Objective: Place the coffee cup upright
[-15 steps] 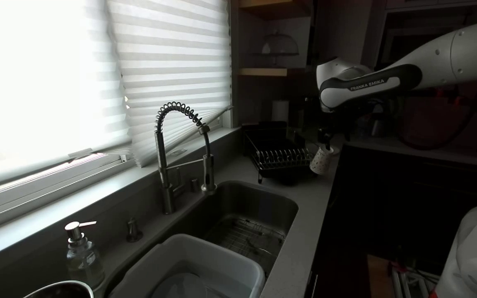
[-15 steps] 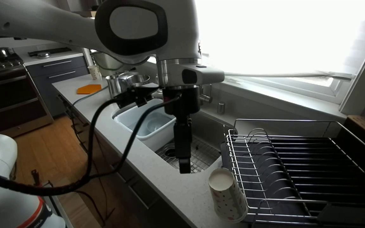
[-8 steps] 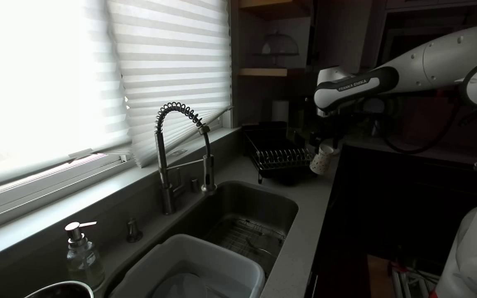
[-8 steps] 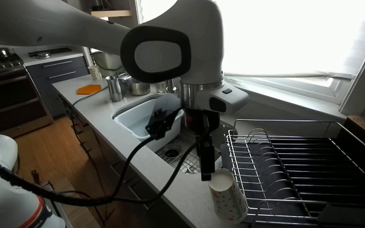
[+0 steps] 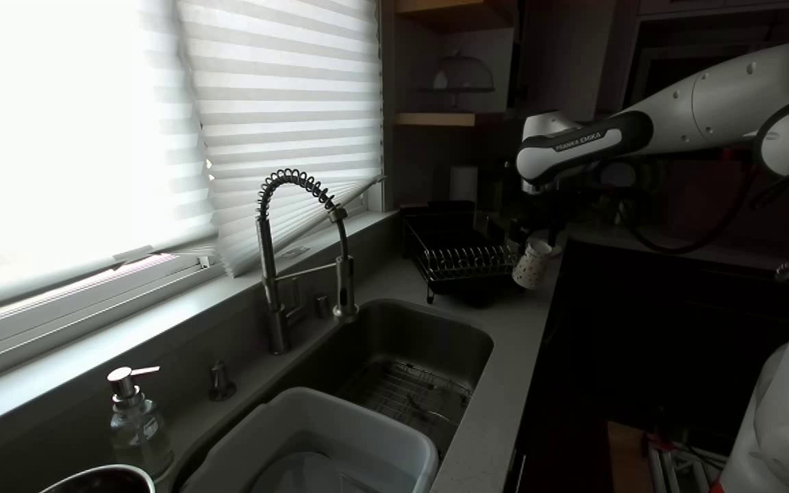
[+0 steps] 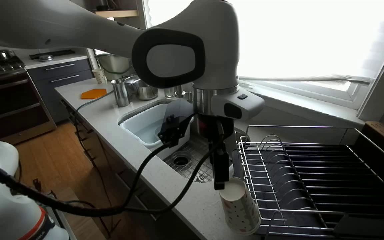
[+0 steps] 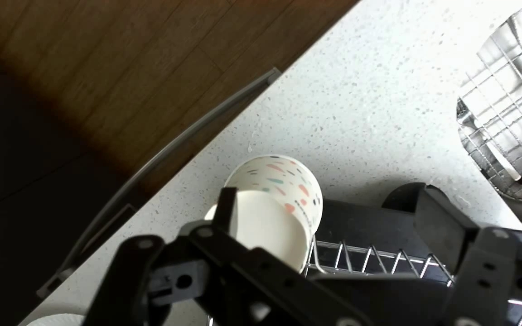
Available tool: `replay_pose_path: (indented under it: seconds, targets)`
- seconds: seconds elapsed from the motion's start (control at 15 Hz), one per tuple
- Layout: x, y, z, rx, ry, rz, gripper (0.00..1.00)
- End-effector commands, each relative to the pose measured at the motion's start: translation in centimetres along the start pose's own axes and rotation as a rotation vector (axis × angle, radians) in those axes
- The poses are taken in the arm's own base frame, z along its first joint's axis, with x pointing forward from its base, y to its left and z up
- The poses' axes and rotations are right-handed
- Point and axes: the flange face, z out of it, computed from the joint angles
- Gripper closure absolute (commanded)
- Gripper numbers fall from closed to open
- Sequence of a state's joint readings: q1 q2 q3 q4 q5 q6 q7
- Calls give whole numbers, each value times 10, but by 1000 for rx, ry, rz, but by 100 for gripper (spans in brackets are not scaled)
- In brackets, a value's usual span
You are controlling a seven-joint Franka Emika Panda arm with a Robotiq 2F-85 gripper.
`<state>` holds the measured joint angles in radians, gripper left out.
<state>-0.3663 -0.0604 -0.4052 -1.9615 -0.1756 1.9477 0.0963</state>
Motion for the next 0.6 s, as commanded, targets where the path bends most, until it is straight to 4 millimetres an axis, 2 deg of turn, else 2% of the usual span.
replay_pose_path:
  seconds: [0.0,0.2,0.53]
  targets:
    - [6,6,2,10,11,-7,0]
    - [9,13,3,10,9,-7,0]
    - [16,36,-2,40,35,-13,0]
